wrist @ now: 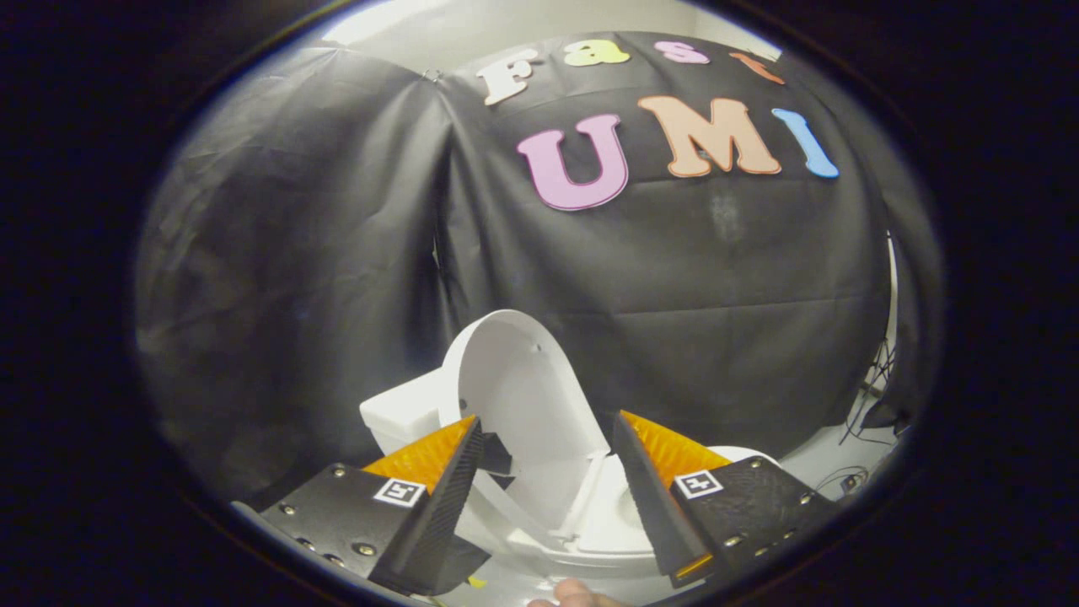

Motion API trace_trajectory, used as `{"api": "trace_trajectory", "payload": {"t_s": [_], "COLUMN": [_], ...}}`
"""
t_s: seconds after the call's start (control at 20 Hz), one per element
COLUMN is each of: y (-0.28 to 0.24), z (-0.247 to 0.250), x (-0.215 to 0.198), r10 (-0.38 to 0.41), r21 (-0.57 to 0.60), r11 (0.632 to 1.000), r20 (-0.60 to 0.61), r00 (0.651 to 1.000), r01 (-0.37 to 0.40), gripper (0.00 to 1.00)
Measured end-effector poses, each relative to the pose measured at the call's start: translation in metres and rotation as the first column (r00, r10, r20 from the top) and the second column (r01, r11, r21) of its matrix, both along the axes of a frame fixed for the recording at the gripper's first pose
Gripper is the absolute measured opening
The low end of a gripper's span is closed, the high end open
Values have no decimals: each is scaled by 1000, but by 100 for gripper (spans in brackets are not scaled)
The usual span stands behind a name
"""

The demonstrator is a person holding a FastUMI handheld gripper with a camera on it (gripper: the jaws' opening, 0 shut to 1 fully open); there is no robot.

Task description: Open the toilet lid.

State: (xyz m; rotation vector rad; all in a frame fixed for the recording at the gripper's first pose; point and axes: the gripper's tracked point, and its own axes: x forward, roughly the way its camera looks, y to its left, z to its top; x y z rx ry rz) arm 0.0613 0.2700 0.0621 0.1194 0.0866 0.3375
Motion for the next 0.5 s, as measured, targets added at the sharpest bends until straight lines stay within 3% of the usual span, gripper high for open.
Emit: {"api": "trace_trajectory", "payload": {"t_s": [0.5], "y": [-83], "z": [-13], "x": [13], "r10": [-114], "r21": [-5], "r11": [993], "r20": [-42], "r00": [993], "r01": [114], "gripper": [92]}}
